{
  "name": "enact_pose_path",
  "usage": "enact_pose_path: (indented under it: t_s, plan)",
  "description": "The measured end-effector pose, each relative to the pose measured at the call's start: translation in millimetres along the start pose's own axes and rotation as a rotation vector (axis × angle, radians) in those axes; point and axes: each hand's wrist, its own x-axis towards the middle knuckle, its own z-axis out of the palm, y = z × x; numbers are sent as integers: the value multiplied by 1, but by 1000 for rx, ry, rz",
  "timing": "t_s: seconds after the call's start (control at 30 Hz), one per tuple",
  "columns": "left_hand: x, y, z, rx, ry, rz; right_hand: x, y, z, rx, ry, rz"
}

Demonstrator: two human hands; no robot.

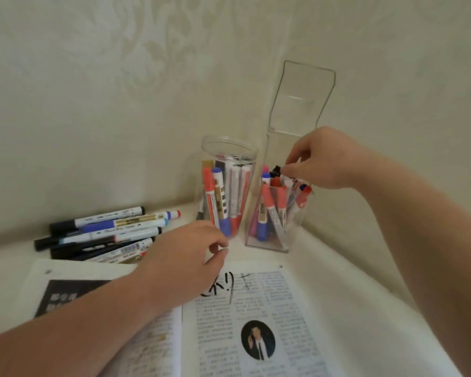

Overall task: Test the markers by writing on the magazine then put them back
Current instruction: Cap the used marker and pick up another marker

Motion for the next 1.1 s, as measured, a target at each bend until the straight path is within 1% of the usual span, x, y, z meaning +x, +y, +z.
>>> enact_pose_path:
  t_s: [0.17,0.27,0.37,0.53,0.63,0.7,0.8,0.83,0.9,0.97,1.0,1.03,1.1]
  plan:
    - [3,1,2,-10,44,14,9,-22,3,-144,-183,-12]
    - [3,2,5,-19,36,23,16,-29,9,-246,-205,10]
    - [3,2,5,-27,26,24,20,-30,16,-315,-167,29]
    - [2,3,3,-55,3,5,19,-32,22,-212,-191,43]
    - [2,4,3,-63,14,9,17,-30,18,-118,-116,61]
    - [2,3,3,-75,24,7,15,-23,9,-11,2,80]
    - [2,2,4,-78,39,5,0,-10,-13,174,293,53]
    - [3,3,4,-84,51,8,-7,-5,-18,300,375,29]
    - [4,4,3,-106,75,22,-25,6,-24,710,459,-34]
    - [5,4,1,-148,134,73,-39,17,-17,1145,410,-91]
    - [5,4,0,-173,170,98,-45,21,-8,1295,354,-95]
    - [6,5,-1,-211,188,109,-49,24,4,1396,286,-86]
    - [7,8,-2,-309,185,118,-58,23,31,1510,136,-56]
